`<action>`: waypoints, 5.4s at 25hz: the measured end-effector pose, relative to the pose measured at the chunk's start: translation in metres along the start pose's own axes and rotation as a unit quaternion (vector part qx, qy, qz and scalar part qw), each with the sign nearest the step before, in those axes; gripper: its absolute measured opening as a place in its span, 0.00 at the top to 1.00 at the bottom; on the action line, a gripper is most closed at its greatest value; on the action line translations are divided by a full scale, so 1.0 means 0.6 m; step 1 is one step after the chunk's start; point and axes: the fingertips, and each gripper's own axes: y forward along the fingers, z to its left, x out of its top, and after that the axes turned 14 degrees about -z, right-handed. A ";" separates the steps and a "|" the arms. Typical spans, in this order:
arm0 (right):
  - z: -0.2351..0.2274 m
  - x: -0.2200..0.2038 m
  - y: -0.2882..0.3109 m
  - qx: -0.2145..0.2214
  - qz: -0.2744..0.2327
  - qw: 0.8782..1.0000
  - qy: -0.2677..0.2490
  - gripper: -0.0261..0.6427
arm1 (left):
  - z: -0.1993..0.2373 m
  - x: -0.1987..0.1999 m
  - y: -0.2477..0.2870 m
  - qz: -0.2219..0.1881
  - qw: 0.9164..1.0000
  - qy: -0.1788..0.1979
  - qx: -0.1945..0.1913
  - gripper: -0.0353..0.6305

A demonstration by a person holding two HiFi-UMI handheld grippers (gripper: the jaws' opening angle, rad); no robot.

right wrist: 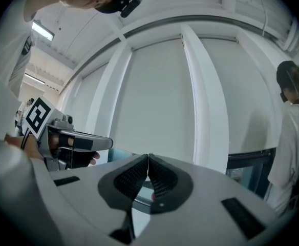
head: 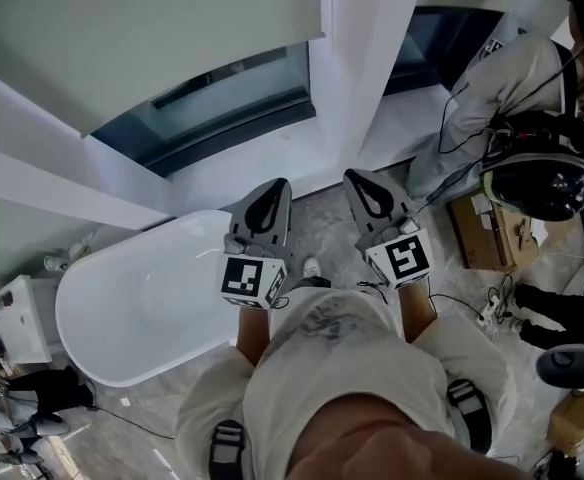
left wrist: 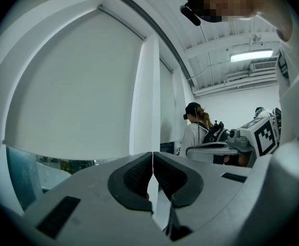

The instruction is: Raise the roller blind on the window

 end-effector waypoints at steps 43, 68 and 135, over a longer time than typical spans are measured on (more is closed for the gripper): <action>-0.200 -0.091 0.308 0.027 0.010 0.999 0.016 0.87 | 0.230 -0.067 0.288 0.015 1.000 0.005 0.018 0.93; -0.264 -0.107 0.376 -0.019 0.009 1.000 0.012 0.87 | 0.260 -0.098 0.437 0.002 0.996 -0.028 -0.080 0.93; -0.325 -0.135 0.383 -0.134 0.069 0.988 -0.023 0.87 | 0.215 -0.180 0.648 0.009 0.959 -0.107 -0.263 0.93</action>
